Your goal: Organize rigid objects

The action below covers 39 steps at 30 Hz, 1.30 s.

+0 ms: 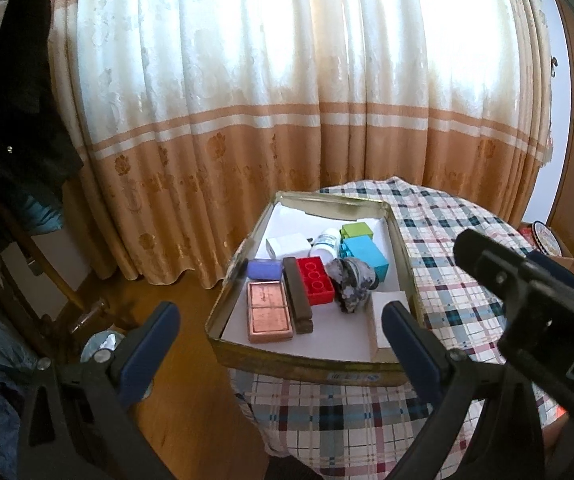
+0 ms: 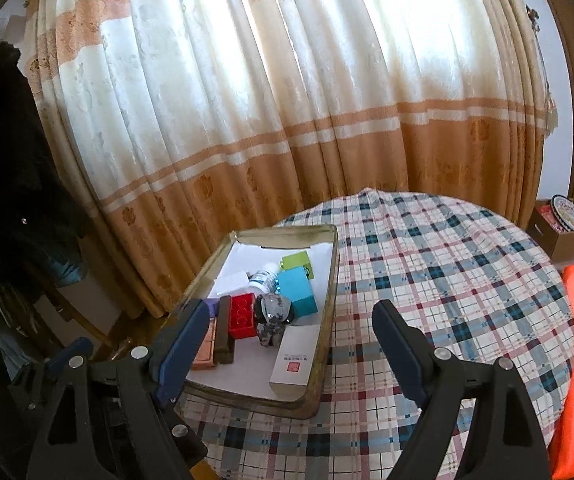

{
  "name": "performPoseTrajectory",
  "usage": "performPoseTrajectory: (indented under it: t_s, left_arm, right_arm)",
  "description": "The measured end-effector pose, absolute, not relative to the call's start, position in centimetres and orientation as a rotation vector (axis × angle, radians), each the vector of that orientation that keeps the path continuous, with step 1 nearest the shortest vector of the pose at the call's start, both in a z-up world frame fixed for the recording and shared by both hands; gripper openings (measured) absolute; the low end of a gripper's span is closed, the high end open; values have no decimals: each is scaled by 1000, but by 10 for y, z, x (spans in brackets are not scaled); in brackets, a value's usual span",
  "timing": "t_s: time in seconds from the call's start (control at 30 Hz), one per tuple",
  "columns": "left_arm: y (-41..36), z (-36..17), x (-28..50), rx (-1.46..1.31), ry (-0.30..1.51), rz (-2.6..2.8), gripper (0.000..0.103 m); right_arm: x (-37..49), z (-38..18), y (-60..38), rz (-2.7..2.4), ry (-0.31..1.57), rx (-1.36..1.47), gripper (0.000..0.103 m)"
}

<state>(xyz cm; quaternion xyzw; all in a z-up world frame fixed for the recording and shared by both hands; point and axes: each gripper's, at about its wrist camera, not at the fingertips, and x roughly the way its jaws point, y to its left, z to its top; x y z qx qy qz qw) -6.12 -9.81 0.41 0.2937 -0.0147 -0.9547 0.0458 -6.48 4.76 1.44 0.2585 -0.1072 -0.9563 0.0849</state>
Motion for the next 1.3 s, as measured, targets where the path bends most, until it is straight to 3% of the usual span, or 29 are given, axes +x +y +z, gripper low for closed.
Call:
performPoseTrajectory:
  t_s: [0.2,1.3]
  left_arm:
    - [-98,13,-49,852,-46,-2927,102]
    - [-82,36,-12,707,-73,-2910,102]
  right_arm:
    - [-48,28,50,-2878,-329,698,91]
    - [6,50,75,-3012,-348,436,98]
